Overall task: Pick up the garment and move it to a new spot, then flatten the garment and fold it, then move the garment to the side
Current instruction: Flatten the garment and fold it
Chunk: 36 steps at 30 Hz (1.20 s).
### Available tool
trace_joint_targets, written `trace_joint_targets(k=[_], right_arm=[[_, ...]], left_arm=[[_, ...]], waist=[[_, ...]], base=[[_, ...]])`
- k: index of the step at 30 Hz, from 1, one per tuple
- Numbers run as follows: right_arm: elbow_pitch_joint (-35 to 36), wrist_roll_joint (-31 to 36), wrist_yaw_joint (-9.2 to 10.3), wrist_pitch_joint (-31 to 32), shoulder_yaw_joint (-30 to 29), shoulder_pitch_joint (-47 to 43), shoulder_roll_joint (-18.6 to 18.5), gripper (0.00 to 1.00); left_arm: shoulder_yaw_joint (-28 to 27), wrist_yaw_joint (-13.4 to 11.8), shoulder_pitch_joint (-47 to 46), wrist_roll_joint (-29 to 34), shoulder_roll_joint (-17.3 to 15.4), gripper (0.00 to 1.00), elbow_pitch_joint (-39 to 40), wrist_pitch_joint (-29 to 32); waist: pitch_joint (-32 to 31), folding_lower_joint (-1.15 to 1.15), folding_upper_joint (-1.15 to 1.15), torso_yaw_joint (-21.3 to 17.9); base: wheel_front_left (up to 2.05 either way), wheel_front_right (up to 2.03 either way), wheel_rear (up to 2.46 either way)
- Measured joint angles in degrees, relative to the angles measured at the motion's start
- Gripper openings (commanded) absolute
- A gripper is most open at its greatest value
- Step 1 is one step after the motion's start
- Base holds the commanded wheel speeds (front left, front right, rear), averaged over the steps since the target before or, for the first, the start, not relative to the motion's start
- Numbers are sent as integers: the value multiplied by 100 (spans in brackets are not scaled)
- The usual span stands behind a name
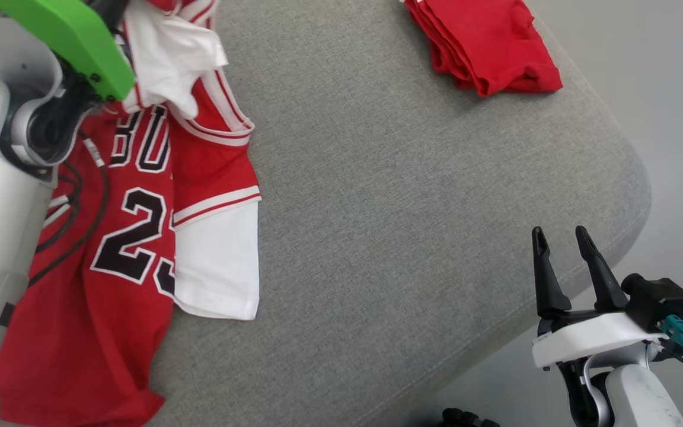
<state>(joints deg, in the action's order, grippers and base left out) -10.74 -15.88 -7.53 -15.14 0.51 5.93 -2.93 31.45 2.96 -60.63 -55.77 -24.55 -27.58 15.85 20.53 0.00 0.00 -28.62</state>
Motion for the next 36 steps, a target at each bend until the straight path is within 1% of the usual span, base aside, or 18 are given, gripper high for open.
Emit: trace_joint_targets(k=[3, 5, 9, 10, 12, 13, 15, 17, 19, 22, 25, 27, 30, 36], right_arm=[[-14, 0, 0, 0, -5, -12, 4, 100], [-19, 51, 0, 0, -62, -38, 3, 100], [-1, 237, 0, 0, -222, -126, 7, 100], [7, 291, 0, 0, -268, -143, 7, 100], [29, 403, 0, 1, -342, -197, 7, 100], [44, 470, 0, 0, -369, -225, 9, 100], [118, 598, 0, 1, -456, -255, 12, 100], [193, 735, 0, 0, -538, -331, 11, 100], [256, 879, 0, 0, -588, -408, 11, 100], [381, 1071, 0, 0, -659, -515, 12, 100], [526, 1237, 0, 1, -761, -638, 10, 100], [588, 1325, 0, 0, -800, -733, 11, 100], [623, 1422, 0, 0, -810, -853, 11, 100], [683, 1550, 0, 1, -851, -1096, 11, 100]], left_arm=[[-76, -41, 5, 142, -48, 100, -460, -456], [-138, 18, 18, 127, -37, 100, -598, -636], [-49, 167, 324, 156, -76, 100, -577, -931], [10, 190, 453, 248, -99, 100, -525, -1074], [58, 112, 695, 446, -147, 100, -414, -1475], [77, 30, 848, 612, -170, 100, -346, -1726], [105, -176, 1207, 728, -118, 100, -199, -2180], [179, -389, 1689, 921, 9, 100, -30, -2630], [196, -569, 2134, 937, 169, 100, 141, -2859], [194, -881, 2753, 1207, 325, 100, 437, -3048], [-56, -1120, 3430, 1430, 564, 100, 839, -3076], [-290, -1161, 3886, 1828, 705, 100, 1207, -3086], [-603, -1237, 4641, 2504, 825, 100, 1492, -3096], [-1452, -1156, 6116, 3111, 1406, 100, 1879, -3097]], waist=[[21, 0, 0, -58], [9, 0, 0, -33], [-52, 0, 0, 105], [-77, 0, 0, 157], [-140, 0, 0, 266], [-185, 0, 0, 331], [-282, 0, 0, 463], [-410, 0, 0, 627], [-532, 0, 0, 783], [-722, 0, 0, 1029], [-905, 0, 0, 1282], [-1027, 0, 0, 1471], [-1198, 0, 0, 1721], [-1529, 0, 0, 2192]], base=[[0, 0, 0], [0, 0, 0], [0, 0, 0], [0, 0, 0], [0, 0, 0], [0, 0, 0], [0, 0, 0], [0, 0, 0], [0, 0, 0], [0, 0, 0], [0, 0, 0], [0, 0, 0], [0, 0, 0], [0, 0, 0]])
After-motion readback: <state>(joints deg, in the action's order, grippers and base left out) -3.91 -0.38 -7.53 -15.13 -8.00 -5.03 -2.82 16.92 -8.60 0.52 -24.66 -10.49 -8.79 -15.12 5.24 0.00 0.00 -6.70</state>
